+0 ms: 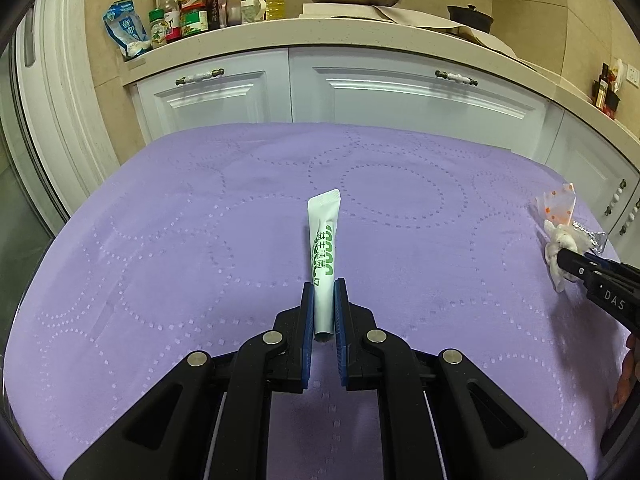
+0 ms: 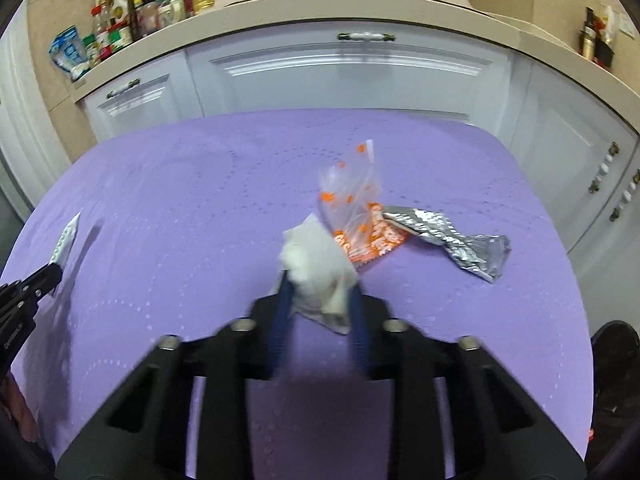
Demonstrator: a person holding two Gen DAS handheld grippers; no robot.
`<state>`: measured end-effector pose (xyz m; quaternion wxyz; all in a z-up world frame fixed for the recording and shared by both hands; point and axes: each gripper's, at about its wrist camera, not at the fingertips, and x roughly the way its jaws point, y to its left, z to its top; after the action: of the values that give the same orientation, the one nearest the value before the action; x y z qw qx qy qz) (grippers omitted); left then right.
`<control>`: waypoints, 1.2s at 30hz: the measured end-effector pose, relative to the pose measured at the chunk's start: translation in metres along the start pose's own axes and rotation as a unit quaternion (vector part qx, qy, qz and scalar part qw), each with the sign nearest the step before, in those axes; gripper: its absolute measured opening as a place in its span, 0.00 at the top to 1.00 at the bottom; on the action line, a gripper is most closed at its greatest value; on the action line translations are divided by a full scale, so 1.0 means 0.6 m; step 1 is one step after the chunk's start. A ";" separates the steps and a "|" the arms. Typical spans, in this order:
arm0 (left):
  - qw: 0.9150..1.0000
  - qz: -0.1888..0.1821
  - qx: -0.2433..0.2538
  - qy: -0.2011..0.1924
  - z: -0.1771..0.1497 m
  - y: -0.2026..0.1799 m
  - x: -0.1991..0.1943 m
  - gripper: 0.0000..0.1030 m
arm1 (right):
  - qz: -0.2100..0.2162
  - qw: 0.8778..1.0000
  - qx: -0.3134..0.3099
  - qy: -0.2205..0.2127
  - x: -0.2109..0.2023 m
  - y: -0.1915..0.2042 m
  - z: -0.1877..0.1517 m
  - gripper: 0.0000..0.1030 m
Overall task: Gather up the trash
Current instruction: 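Grasp the white tissue with the right tool while the left tool holds the tube, then carry the tube and tissue over the bin and open both tools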
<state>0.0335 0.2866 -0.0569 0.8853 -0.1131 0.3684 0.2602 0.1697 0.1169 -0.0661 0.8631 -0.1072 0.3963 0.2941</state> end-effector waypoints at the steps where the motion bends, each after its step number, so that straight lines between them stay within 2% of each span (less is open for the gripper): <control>1: 1.000 0.000 -0.001 0.000 0.000 0.001 0.001 0.90 | -0.003 1.000 -0.003 -0.001 -0.002 0.003 0.000 0.81; 8: 1.000 -0.002 -0.003 -0.007 -0.001 0.004 -0.007 0.90 | 0.001 1.000 -0.007 -0.020 -0.036 0.005 -0.015 0.84; 18: 0.999 -0.028 0.011 -0.024 -0.010 -0.031 -0.042 0.90 | -0.024 0.998 0.003 -0.062 -0.128 -0.031 -0.043 0.84; 28: 0.993 -0.091 0.060 -0.048 -0.026 -0.142 -0.099 0.90 | -0.070 0.993 0.042 -0.087 -0.212 -0.117 -0.100 0.84; 36: 0.981 -0.148 0.117 -0.051 -0.051 -0.262 -0.140 0.90 | -0.116 0.984 0.090 -0.102 -0.277 -0.210 -0.159 0.84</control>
<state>0.0511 0.1109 -0.0174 0.9389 -0.0484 0.3295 0.0868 0.1000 -0.0946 -0.0114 0.9332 -0.0438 0.3162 0.1650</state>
